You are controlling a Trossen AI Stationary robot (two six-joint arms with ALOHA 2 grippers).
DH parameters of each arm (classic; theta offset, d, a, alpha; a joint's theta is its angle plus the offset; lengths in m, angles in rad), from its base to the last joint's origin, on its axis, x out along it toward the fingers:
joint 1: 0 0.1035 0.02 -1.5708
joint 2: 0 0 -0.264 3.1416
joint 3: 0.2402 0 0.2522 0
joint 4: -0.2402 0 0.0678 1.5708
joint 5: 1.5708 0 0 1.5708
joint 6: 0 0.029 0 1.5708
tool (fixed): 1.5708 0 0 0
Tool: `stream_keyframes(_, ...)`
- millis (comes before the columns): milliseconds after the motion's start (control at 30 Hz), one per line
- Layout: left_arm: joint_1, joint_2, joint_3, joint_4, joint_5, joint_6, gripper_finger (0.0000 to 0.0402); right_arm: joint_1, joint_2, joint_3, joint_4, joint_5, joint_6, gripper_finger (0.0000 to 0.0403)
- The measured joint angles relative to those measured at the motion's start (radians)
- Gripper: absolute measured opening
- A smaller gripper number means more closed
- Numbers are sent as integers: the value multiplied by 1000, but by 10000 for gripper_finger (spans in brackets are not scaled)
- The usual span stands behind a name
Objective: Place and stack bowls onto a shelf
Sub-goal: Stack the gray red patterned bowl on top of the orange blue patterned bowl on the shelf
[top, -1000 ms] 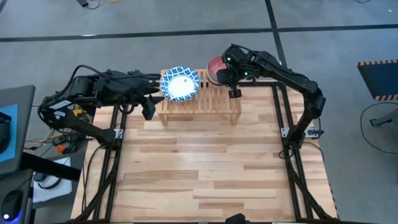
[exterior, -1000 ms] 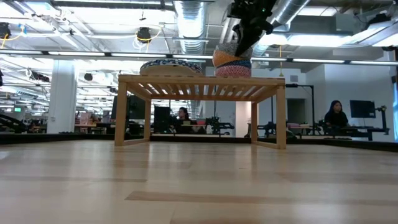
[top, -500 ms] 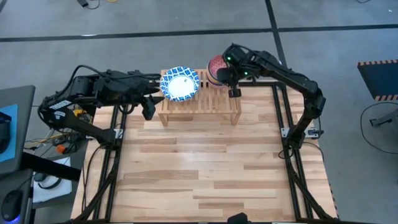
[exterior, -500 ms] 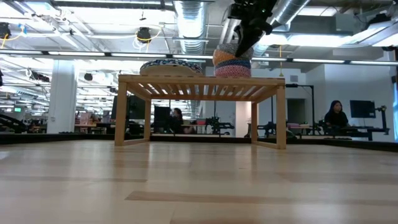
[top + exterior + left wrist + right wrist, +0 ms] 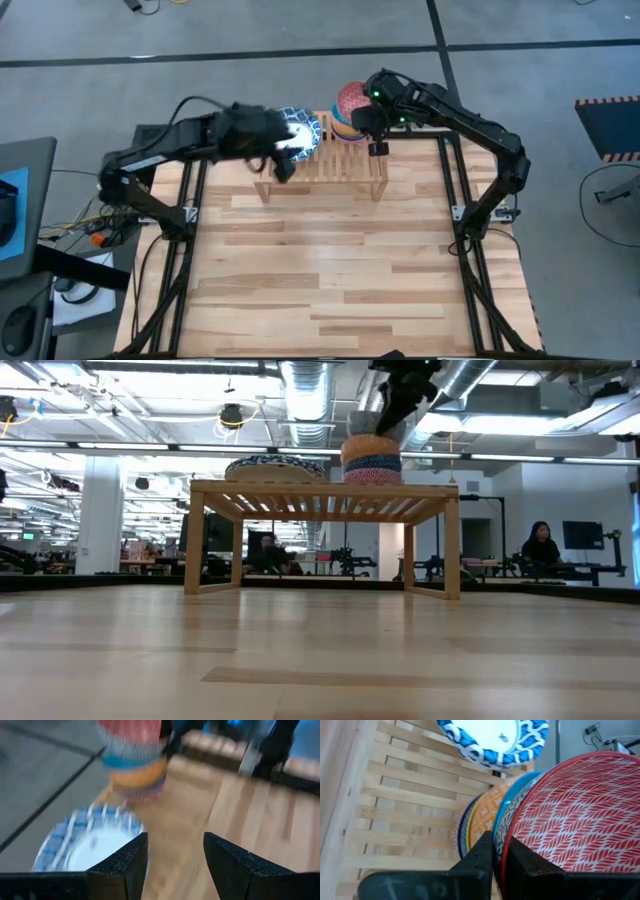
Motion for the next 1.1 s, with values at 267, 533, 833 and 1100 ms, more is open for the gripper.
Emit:
stream_keyframes(267,174,120,0,255,270,58,176,-36,-37,0,16,-47,20,46)
stream_keyframes(533,232,212,2,285,300,123,161,-41,-30,0,19,-142,8,46)
stream_keyframes(833,265,252,1,313,319,151,154,-71,-1,0,66,-186,2,46)
stream_keyframes(1100,291,250,2,314,362,162,154,-80,16,1,63,-232,20,46)
